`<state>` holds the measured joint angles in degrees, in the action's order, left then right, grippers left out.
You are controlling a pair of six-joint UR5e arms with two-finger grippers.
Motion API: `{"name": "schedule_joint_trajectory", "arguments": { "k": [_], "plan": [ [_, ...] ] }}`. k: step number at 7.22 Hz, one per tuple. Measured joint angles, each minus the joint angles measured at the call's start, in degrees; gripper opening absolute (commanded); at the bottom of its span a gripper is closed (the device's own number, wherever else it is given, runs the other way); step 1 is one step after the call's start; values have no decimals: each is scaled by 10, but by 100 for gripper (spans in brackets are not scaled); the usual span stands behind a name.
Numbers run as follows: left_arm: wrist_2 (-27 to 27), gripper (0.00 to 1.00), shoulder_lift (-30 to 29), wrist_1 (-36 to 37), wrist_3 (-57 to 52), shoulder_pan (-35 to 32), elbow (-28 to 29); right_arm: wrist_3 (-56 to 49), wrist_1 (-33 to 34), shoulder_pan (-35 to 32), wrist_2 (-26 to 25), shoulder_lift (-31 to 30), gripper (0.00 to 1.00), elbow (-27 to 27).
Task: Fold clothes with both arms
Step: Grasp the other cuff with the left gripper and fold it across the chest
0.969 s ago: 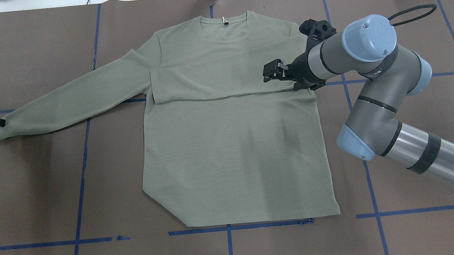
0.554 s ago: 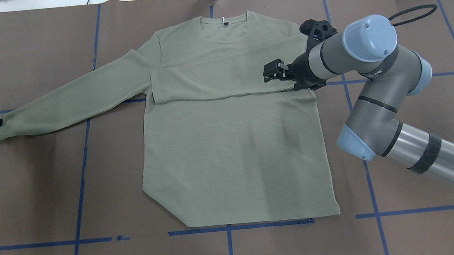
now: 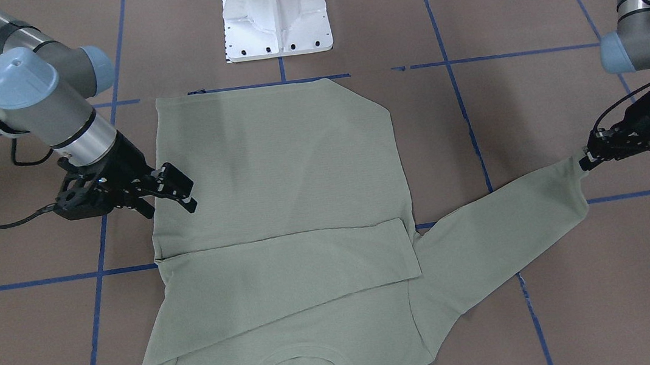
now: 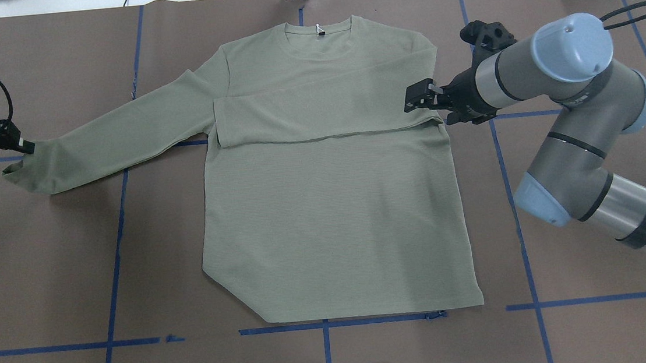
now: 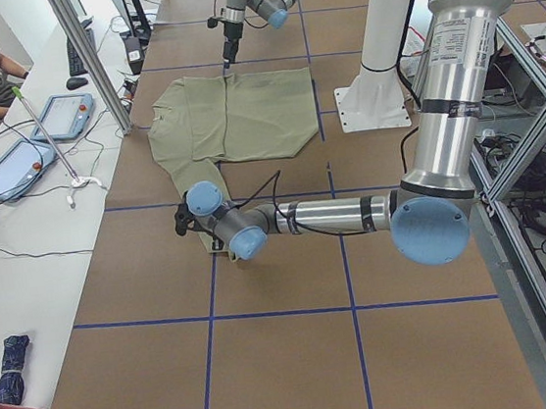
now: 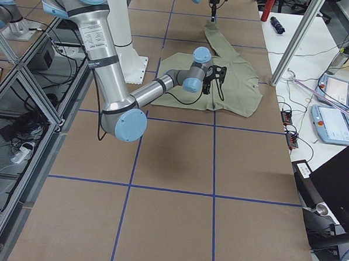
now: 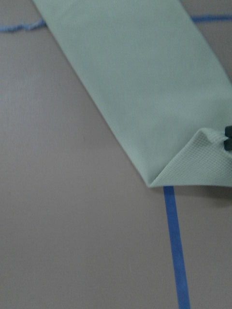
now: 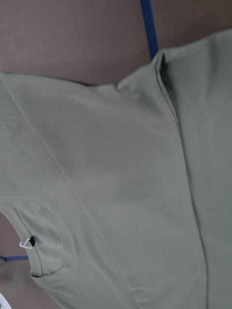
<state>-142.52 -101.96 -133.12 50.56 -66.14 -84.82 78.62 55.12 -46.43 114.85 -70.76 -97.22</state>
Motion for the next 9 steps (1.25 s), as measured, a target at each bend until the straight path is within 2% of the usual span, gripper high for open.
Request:
{"name": "schedule_joint_trajectory", "arguments": {
  "k": [2, 3, 4, 5, 6, 8, 9],
  "plan": [
    [-6, 0, -79, 2, 193, 55, -90, -73, -9, -55, 15, -72, 100, -14],
    [40, 0, -148, 2, 293, 117, -104, -91, -37, -80, 19, -109, 100, -18],
    [119, 0, -213, 2, 361, 182, -98, -98, -81, -106, 31, -148, 100, -19],
    [194, 0, -274, 1, 404, 230, -67, -104, -114, -129, 48, -180, 100, -18],
    [250, 0, -340, -1, 432, 259, -11, -115, -129, -144, 60, -201, 100, -18],
    [359, 0, -482, -15, 457, 305, 158, -134, -137, -156, 67, -223, 100, -17],
    [403, 23, -523, -38, 460, 321, 228, -137, -138, -158, 67, -227, 100, -18]
  ]
}}
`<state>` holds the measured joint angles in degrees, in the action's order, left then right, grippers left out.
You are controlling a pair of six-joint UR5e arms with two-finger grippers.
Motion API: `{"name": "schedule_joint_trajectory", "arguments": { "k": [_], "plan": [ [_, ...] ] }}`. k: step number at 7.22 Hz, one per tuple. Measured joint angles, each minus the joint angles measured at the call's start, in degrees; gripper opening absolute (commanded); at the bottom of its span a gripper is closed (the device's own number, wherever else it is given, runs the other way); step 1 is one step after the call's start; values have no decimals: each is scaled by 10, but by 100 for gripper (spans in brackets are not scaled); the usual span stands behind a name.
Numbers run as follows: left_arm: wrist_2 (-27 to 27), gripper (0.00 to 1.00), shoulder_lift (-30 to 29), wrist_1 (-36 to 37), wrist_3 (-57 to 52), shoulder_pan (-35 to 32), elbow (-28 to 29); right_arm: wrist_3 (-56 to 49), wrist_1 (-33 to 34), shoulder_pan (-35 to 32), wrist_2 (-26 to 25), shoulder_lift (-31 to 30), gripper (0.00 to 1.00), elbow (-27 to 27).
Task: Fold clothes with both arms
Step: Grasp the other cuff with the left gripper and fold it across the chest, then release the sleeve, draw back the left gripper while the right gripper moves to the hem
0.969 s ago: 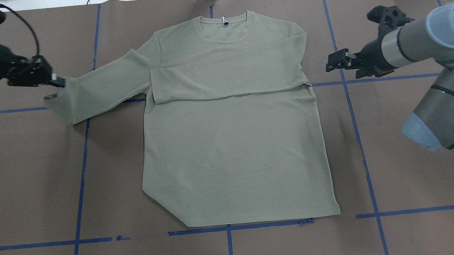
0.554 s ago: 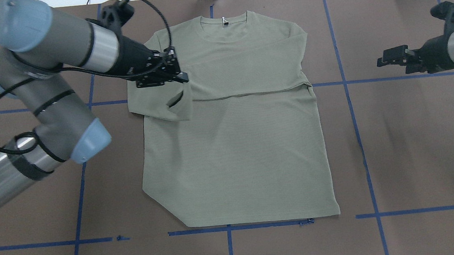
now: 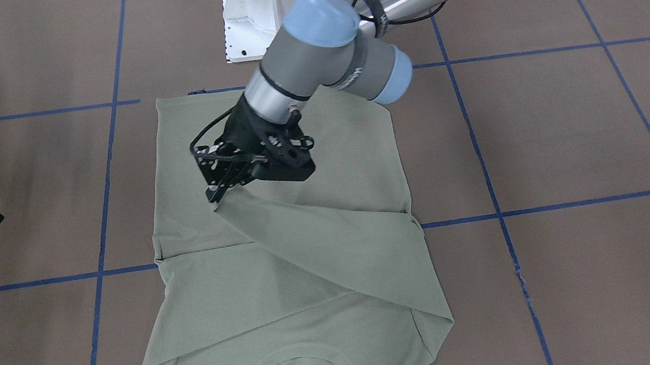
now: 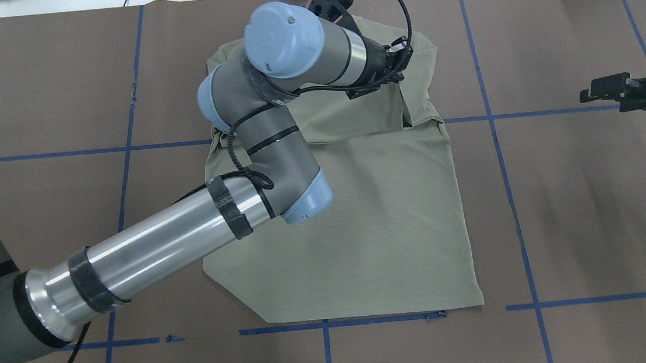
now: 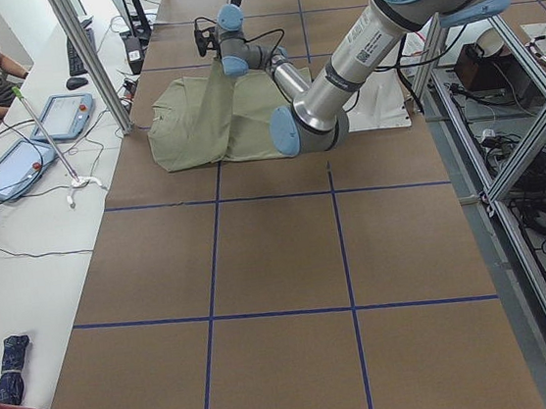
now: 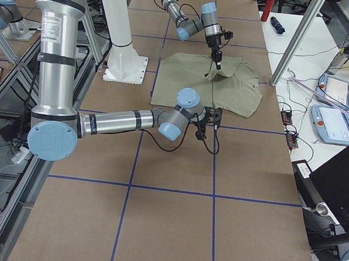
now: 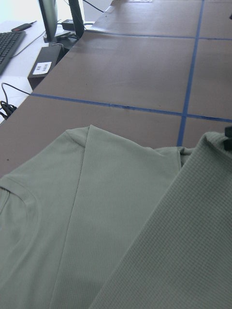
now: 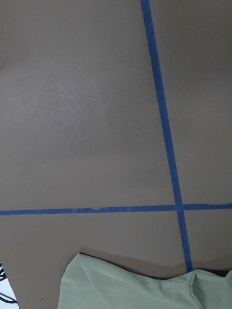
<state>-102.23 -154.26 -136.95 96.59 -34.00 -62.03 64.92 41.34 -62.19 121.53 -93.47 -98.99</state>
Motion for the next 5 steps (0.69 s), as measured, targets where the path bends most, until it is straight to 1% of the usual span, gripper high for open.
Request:
{"name": "schedule_joint_trajectory", "arguments": {
  "k": [1, 2, 3, 4, 5],
  "plan": [
    [38, 74, -16, -25, 1, 17, 43, -1, 0, 0, 0, -1, 100, 0],
    [72, 94, -22, -39, 2, 33, 66, -1, 0, 0, -1, -2, 100, 1],
    [89, 94, -25, -45, 8, 43, 70, 0, 0, 0, -1, -2, 100, 1],
    [93, 94, -21, -46, 24, 49, 51, 2, 0, 1, -1, -1, 100, 1],
    [93, 92, -5, -41, 39, 51, 9, 6, 0, 1, -2, 0, 100, 0]
  ]
}}
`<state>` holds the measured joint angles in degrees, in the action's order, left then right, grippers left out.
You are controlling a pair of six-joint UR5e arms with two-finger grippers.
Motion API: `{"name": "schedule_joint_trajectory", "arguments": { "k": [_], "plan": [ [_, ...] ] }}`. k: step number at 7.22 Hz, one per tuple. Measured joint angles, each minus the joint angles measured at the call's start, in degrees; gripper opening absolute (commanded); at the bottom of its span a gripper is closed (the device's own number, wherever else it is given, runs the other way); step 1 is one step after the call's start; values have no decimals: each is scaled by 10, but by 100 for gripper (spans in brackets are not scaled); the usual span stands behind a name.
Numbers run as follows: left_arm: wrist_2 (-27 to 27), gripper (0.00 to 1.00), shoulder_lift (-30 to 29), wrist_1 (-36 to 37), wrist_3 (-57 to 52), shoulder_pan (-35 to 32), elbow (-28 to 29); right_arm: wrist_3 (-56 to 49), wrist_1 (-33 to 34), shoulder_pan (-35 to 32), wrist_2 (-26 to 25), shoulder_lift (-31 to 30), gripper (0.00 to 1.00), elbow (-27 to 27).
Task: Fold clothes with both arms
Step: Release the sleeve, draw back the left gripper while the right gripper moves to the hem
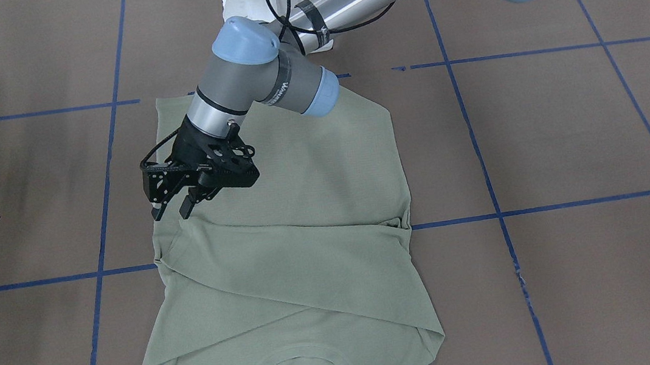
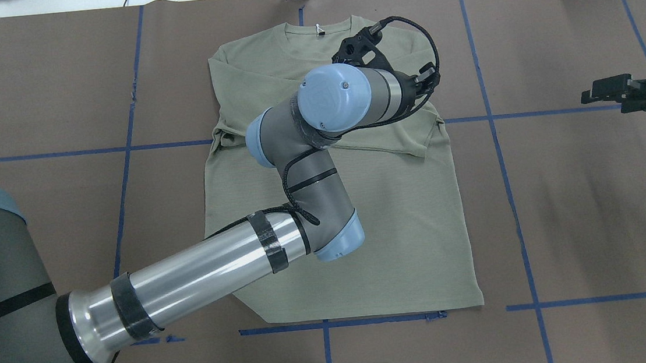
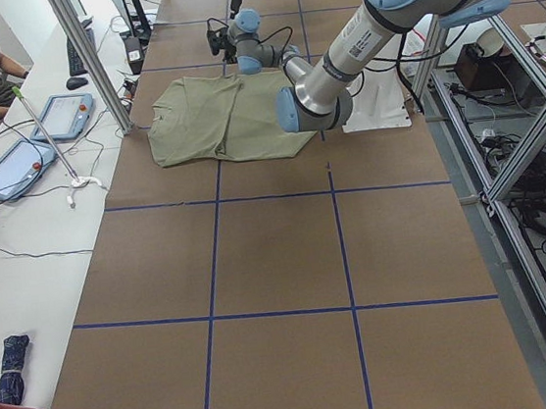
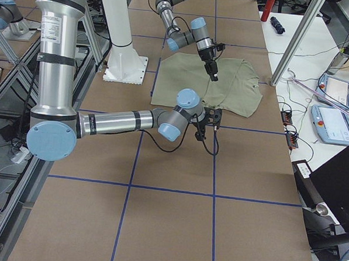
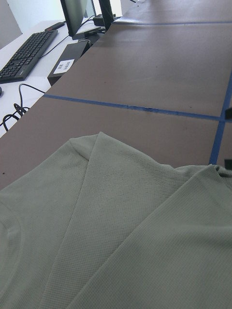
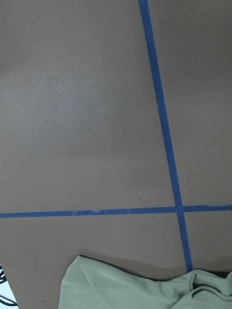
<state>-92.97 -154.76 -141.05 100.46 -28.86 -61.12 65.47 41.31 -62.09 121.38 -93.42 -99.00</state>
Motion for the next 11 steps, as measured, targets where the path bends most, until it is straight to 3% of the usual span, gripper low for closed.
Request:
{"name": "schedule_joint_trajectory", "arguments": {
  "k": [3, 5, 7, 9, 11],
  "plan": [
    [-37, 90, 120, 50, -10, 1, -175, 40, 1, 32, -3, -1, 100, -9],
    [-58, 85, 222, 103, -56, -1, -308, 121, 2, 83, -24, -3, 100, -46],
    [-63, 85, 276, 175, -101, -1, -390, 232, 4, 149, -51, -12, 98, -93],
    [-64, 83, 312, 232, -126, -1, -451, 344, 9, 271, -156, -46, 97, -157],
    [-63, 84, 342, 244, -129, -1, -482, 429, 64, 435, -330, -75, 95, -214]
  ]
}}
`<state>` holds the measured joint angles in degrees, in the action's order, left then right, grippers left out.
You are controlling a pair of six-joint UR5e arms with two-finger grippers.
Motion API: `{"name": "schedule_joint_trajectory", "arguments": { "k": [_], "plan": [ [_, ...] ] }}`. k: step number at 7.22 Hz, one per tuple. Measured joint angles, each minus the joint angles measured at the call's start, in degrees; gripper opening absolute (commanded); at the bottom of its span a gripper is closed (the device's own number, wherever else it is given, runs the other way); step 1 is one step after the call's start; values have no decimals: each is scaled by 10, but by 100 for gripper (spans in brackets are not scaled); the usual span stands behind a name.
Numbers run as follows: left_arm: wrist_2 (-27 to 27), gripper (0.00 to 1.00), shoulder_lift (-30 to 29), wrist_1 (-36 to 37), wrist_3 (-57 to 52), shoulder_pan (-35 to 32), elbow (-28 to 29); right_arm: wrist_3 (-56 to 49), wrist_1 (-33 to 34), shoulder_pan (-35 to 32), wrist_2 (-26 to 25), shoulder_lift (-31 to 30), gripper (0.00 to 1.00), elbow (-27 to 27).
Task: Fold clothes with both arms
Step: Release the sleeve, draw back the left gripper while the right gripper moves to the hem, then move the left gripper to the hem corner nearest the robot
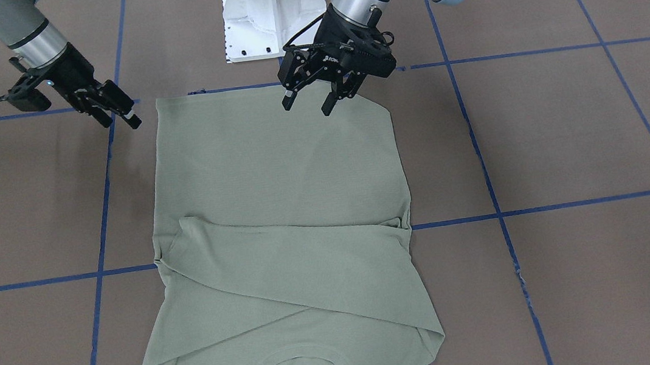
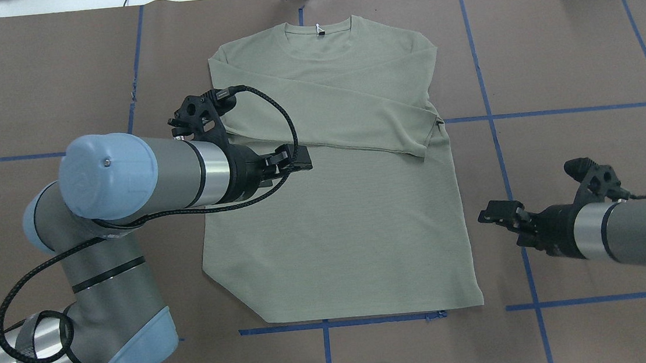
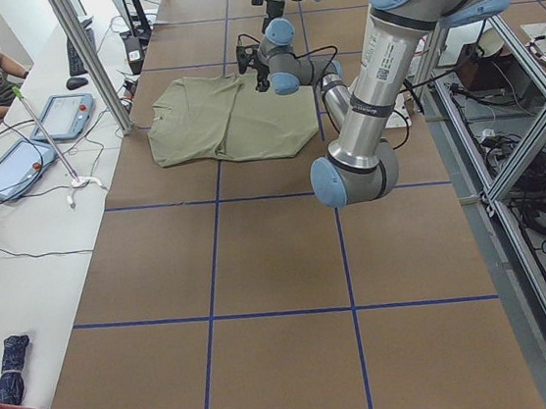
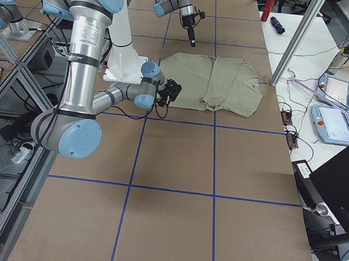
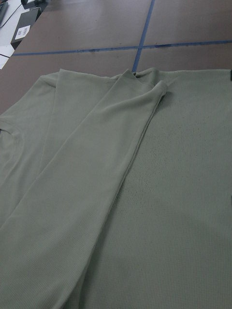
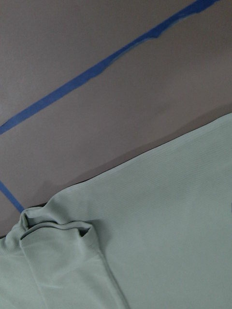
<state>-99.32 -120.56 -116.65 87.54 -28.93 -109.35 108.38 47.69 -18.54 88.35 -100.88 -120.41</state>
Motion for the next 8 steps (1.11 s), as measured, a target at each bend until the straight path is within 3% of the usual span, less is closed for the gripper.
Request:
{"name": "schedule_joint_trajectory", "arguments": {
  "k": [1, 3, 6, 8],
  "plan": [
    [1, 84, 9, 1, 1, 0, -6, 31, 45, 67, -72, -1, 90, -16],
    [4, 85, 15, 1, 5, 1, -8, 104, 81, 154, -158, 1, 87, -14],
    [7, 85, 20, 1, 6, 3, -9, 134, 113, 188, -185, 4, 85, -7],
    [8, 85, 21, 1, 6, 3, -9, 136, 121, 190, -186, 18, 76, 0]
  ]
}}
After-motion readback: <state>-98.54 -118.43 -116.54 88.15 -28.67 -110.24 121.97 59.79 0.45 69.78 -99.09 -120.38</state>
